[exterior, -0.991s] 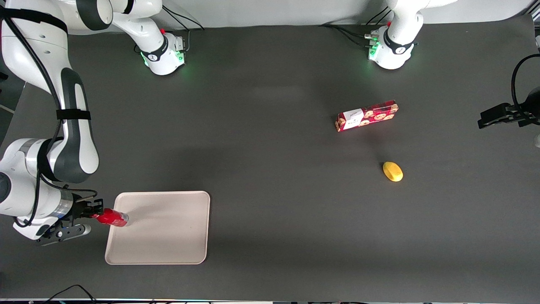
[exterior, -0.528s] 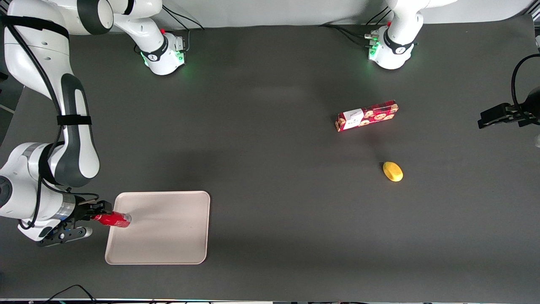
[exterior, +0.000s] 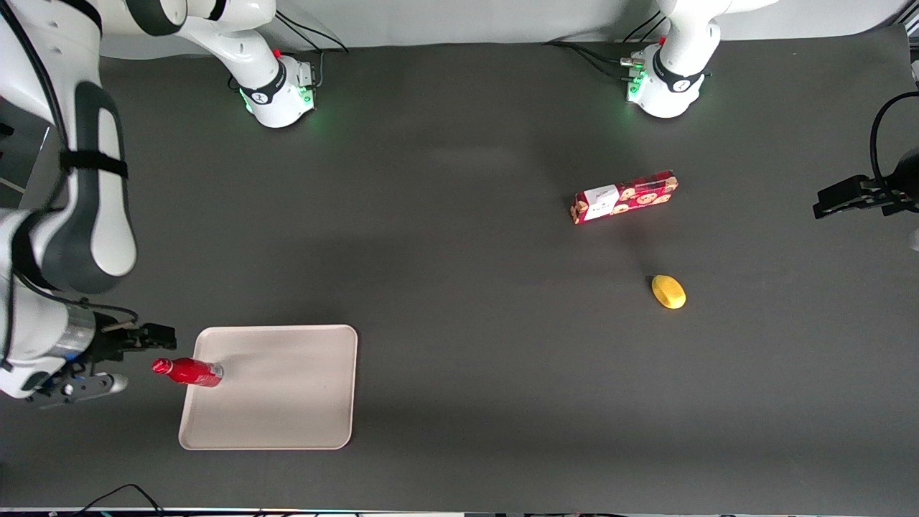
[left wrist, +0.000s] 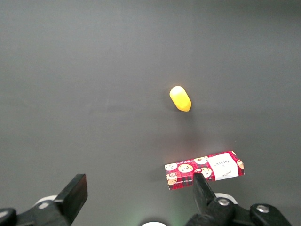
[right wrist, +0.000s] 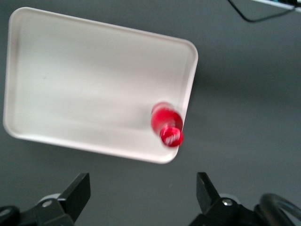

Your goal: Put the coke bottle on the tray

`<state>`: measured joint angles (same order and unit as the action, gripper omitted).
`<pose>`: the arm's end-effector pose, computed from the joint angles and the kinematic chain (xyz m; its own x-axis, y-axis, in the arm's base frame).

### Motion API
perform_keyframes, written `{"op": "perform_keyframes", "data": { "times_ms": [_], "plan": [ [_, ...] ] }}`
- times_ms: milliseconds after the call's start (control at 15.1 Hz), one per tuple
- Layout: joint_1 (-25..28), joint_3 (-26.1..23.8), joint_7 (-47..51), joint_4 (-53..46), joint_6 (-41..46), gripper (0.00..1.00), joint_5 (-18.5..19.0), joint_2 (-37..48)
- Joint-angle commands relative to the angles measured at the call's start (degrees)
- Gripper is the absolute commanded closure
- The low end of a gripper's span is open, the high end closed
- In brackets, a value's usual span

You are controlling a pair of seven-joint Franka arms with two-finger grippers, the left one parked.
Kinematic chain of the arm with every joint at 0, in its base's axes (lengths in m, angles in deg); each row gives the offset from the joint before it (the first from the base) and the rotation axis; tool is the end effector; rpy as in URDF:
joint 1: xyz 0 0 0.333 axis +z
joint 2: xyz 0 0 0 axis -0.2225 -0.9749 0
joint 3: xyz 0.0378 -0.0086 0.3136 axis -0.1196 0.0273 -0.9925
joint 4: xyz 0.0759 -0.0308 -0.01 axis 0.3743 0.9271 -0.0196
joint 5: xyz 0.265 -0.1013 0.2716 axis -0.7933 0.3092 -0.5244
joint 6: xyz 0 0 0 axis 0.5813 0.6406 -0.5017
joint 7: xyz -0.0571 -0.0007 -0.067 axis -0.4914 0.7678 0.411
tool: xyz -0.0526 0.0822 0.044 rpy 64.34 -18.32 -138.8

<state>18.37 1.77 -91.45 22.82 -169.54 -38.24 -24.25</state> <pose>0.7102 -0.0334 0.4323 0.9849 0.1707 -0.0296 0.1717 -0.9845 0.0344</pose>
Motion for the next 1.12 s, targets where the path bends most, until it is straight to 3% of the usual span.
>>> {"op": "perform_keyframes", "data": {
  "times_ms": [0, 132, 264, 594, 1057],
  "plan": [
    [0.55, -0.68, 6.05, 1.36, 11.36, 0.0, -0.5, 7.46],
    [0.64, -1.82, 9.56, 5.11, 16.04, 0.0, 0.63, 12.46],
    [0.55, -5.93, 13.07, 14.84, 15.36, 0.0, 4.93, 20.79],
    [0.38, -9.12, 19.94, 40.01, 0.79, 0.0, 5.39, 38.05],
    [-0.5, -8.07, 23.11, 28.8, 3.3, 0.0, 4.42, 33.5]
  ]
}}
